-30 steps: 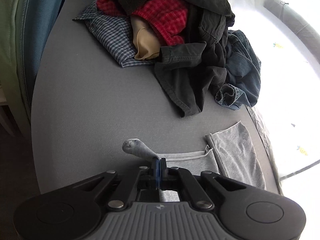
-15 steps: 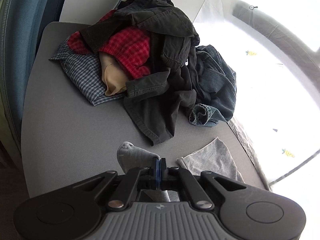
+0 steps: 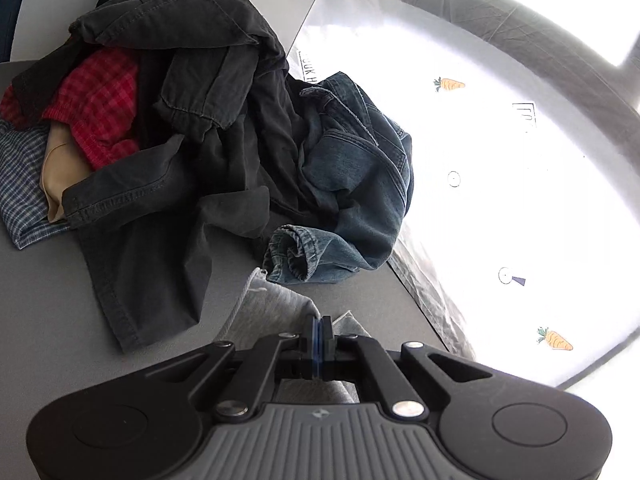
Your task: Fold clothes
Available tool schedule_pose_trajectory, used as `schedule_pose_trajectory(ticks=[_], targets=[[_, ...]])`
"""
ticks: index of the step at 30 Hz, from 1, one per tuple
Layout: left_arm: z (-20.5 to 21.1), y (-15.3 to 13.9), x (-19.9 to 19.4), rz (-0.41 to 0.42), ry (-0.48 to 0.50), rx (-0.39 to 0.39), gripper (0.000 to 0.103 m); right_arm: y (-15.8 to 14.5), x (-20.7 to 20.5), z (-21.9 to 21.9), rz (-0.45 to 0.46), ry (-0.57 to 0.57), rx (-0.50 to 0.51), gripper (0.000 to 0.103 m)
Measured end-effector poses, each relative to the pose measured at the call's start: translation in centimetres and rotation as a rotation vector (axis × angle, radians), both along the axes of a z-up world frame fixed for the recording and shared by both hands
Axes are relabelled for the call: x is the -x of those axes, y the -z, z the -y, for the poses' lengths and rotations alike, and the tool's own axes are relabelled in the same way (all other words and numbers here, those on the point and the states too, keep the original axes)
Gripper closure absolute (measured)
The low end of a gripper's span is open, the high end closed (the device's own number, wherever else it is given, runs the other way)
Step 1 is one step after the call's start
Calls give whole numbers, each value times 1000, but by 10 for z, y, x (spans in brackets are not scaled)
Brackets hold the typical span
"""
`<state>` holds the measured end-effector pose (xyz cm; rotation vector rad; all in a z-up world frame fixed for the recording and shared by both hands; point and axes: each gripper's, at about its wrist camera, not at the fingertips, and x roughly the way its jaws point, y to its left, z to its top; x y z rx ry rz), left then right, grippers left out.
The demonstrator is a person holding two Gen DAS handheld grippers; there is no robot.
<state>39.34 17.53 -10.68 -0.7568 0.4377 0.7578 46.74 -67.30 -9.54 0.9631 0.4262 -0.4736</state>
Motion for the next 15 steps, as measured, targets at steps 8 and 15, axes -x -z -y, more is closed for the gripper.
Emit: schedule_pose_trajectory(ticks=[8, 15], targets=[[-13, 53, -152, -138, 151, -48, 103, 47, -121, -3, -88, -17, 26, 102], [-12, 99, -211, -243, 217, -64, 103, 90, -180, -1, -188, -31, 33, 102]])
